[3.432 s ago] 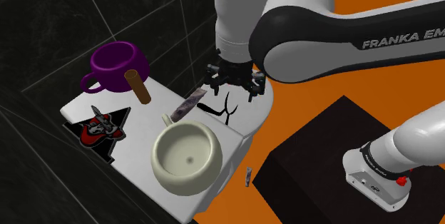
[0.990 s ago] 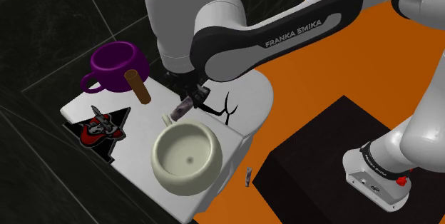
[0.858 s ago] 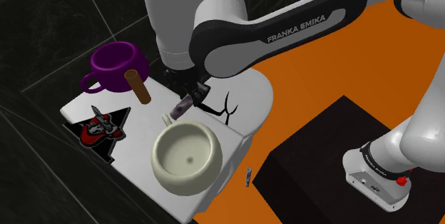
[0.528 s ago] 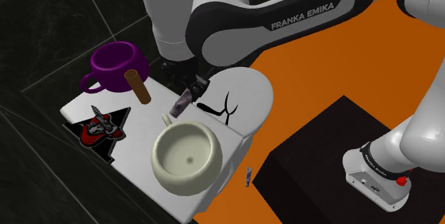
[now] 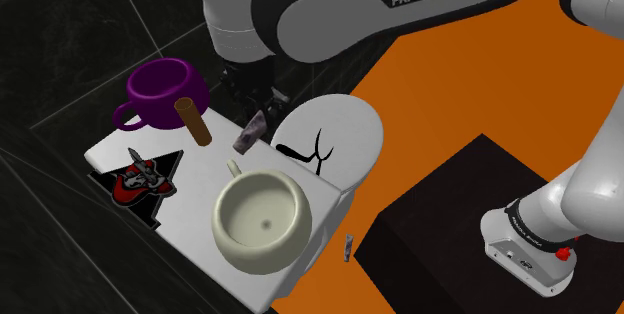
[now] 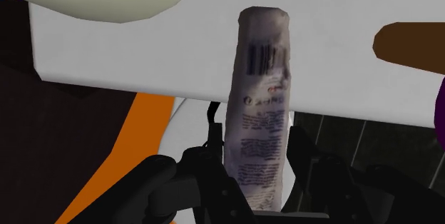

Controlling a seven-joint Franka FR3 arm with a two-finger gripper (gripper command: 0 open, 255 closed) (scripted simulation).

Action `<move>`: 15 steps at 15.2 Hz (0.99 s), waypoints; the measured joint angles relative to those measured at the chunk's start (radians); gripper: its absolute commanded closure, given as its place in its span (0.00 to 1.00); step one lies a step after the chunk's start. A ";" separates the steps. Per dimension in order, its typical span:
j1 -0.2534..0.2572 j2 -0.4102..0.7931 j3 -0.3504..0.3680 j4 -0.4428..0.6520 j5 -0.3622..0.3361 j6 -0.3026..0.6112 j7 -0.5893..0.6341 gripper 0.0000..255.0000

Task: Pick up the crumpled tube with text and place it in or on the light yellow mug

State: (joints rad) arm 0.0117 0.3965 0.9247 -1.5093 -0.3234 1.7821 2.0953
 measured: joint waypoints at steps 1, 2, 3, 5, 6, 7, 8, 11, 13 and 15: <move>0.004 -0.001 0.001 0.014 0.001 -0.014 0.000 1.00; 0.006 0.001 0.001 0.030 0.001 -0.028 -0.003 1.00; 0.011 0.003 0.001 0.045 0.000 -0.041 -0.002 1.00; 0.023 0.009 0.000 0.080 -0.003 -0.071 -0.002 1.00; 0.026 0.009 0.000 0.097 -0.003 -0.086 -0.004 1.00; 0.029 0.010 0.000 0.113 -0.003 -0.101 -0.006 1.00; 0.036 0.013 -0.001 0.133 -0.005 -0.117 -0.006 1.00; 0.052 0.019 -0.001 0.181 -0.009 -0.159 -0.007 1.00; 0.063 0.023 -0.002 0.217 -0.012 -0.191 -0.007 1.00; 0.076 0.029 -0.003 0.255 -0.016 -0.222 -0.009 1.00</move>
State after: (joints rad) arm 0.0872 0.4258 0.9213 -1.2546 -0.3398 1.5604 2.0860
